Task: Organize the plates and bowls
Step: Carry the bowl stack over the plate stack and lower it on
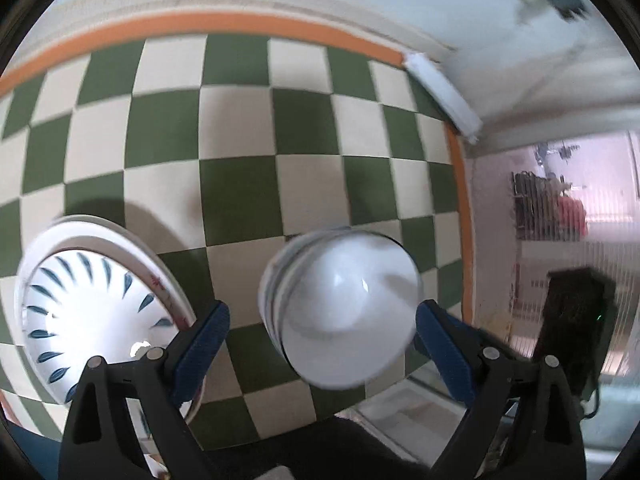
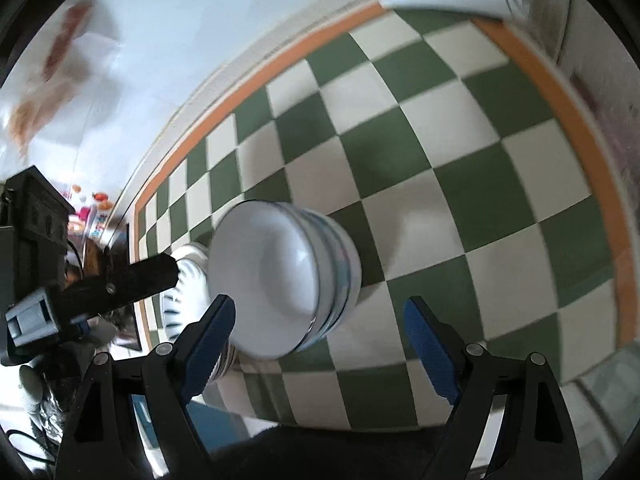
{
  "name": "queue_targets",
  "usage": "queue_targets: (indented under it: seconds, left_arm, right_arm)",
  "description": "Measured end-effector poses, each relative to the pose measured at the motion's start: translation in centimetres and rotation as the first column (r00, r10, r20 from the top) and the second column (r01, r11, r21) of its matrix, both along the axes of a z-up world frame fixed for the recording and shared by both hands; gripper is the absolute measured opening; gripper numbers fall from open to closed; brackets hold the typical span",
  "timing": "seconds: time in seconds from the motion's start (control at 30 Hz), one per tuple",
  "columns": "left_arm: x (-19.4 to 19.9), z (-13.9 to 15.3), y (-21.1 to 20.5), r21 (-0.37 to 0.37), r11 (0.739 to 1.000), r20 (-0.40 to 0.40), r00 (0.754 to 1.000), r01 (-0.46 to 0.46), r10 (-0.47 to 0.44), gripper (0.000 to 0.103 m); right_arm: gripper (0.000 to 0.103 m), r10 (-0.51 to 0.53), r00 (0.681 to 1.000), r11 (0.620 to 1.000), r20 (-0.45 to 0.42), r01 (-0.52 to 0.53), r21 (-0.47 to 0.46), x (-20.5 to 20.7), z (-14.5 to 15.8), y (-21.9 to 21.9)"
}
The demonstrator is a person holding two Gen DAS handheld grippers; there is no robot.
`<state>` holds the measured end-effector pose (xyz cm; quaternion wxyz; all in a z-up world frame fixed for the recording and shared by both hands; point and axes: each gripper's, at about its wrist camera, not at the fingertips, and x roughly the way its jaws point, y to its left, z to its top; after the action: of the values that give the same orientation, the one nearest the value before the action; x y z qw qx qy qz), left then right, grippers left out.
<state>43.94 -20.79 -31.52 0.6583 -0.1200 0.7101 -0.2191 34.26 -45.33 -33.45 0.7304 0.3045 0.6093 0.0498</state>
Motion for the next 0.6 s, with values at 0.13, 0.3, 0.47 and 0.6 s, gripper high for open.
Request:
queue_targets:
  seconds: [0.13, 0.3, 0.47, 0.6]
  left_arm:
    - [1.7, -3.5, -0.2, -0.022, 0.999, -0.106, 0.994, -0.024, 0.021, 0.091]
    - [2.1, -6.1, -1.4, -0.043, 0.999, -0.170, 0.985, 0.016, -0.023, 0.067]
    - [1.8, -6.7, -2.2, -0.017, 0.995, -0.118, 0.988, 0.095, -0.096, 0.047]
    - [1.2, -6.7, -2.5, -0.014, 0.989, -0.059, 0.987, 0.146, -0.146, 0.048]
  right_arm:
    - [0.088, -0.030, 0.999, 0.995, -0.045, 0.034, 0.097, 1.1, -3.9, -0.3]
    - [0.079, -0.042, 0.995, 0.974, -0.087, 0.061, 0.217, 2.1, -7.6, 0.1]
    - [0.069, -0.034, 0.994, 0.957, -0.105, 0.063, 0.284, 2.9, -10.1, 0.7]
    - [0.058, -0.007, 0.993, 0.958, -0.118, 0.040, 0.284, 3.4, -11.4, 1.3]
